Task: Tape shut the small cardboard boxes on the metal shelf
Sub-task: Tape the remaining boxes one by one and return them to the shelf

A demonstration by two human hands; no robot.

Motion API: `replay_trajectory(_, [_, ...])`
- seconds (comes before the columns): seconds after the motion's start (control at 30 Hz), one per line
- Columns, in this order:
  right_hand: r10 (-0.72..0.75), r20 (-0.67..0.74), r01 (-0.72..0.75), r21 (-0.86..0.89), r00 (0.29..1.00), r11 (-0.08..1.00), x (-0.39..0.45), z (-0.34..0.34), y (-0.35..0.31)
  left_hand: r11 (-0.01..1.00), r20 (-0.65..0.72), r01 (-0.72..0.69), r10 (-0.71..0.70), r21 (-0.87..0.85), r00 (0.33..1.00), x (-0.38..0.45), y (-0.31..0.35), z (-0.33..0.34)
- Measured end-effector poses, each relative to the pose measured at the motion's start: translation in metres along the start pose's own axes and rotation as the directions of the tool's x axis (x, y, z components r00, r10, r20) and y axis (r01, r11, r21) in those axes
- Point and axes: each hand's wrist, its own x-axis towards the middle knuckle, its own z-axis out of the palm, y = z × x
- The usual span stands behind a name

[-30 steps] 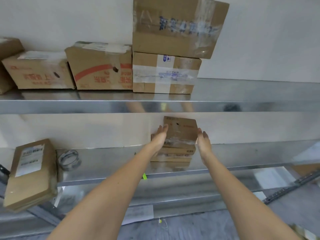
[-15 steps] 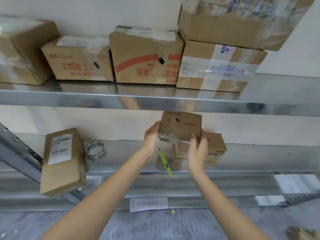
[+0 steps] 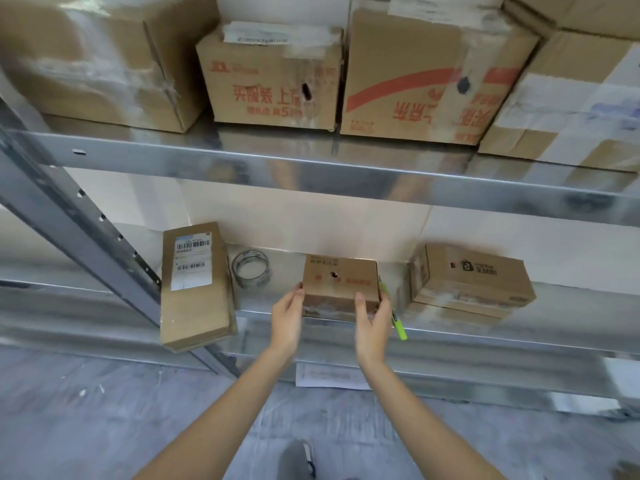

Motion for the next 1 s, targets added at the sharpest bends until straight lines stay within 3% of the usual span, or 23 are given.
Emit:
replay_trajectory(0.1, [0.018,0.009,-0.017,-0.025,1.0,1.0,0.003,0.0,0.001,1.0,-0.035,-0.015,0.016,0.024,0.999,0.01,0.002,-0.003])
replay_trajectory(0.17, [0.035,0.01,-0.035,-0.044,0.999,0.998,0.004,-0.001,0.0,0.96,-0.065,-0.121,0.142,0.254,0.988,0.024,0.003,-0.013])
replay_trajectory(0.2, [0.038,0.008,-0.038,-0.05,0.999,0.998,0.004,-0.002,0.0,0.868,-0.052,-0.19,0.24,0.459,0.969,0.034,0.003,-0.021])
replay_trajectory(0.27, [0.035,0.007,-0.034,-0.051,0.999,0.998,0.005,-0.002,0.001,0.484,0.08,-0.262,0.365,0.835,0.928,0.055,0.004,-0.037])
replay_trajectory(0.3, [0.035,0.007,-0.034,-0.051,0.999,0.998,0.005,-0.002,0.001,0.29,0.137,-0.245,0.349,0.925,0.927,0.065,0.005,-0.043])
replay_trajectory(0.33, [0.036,0.007,-0.036,-0.053,0.999,0.998,0.005,-0.002,0.001,0.158,0.161,-0.215,0.297,0.964,0.941,0.073,0.008,-0.047])
replay_trajectory(0.5, [0.039,0.003,-0.038,-0.052,0.999,0.998,0.006,-0.002,0.003,-0.213,0.232,-0.204,0.114,0.956,0.966,0.097,0.011,-0.06])
replay_trajectory(0.63, [0.037,0.008,-0.037,-0.073,0.999,0.997,0.009,-0.005,0.002,-0.357,0.32,-0.265,0.105,0.896,0.941,0.107,0.008,-0.067])
replay_trajectory(0.7, [0.025,0.025,-0.023,-0.099,0.999,0.995,0.012,-0.006,0.003,-0.38,0.358,-0.295,0.105,0.877,0.928,0.11,0.007,-0.068])
replay_trajectory(0.77, [0.017,0.033,-0.012,-0.12,0.999,0.993,0.014,-0.008,0.005,-0.322,0.367,-0.308,0.141,0.895,0.919,0.114,0.01,-0.07])
replay_trajectory(0.9, [-0.014,0.038,0.021,-0.186,0.999,0.982,0.013,-0.012,0.0,-0.042,0.325,-0.327,0.287,0.944,0.901,0.115,0.021,-0.073])
replay_trajectory(1.0, [-0.141,0.041,0.147,-0.269,0.989,0.952,0.015,-0.013,-0.014,0.128,0.263,-0.317,0.324,0.94,0.909,0.107,0.043,-0.07])
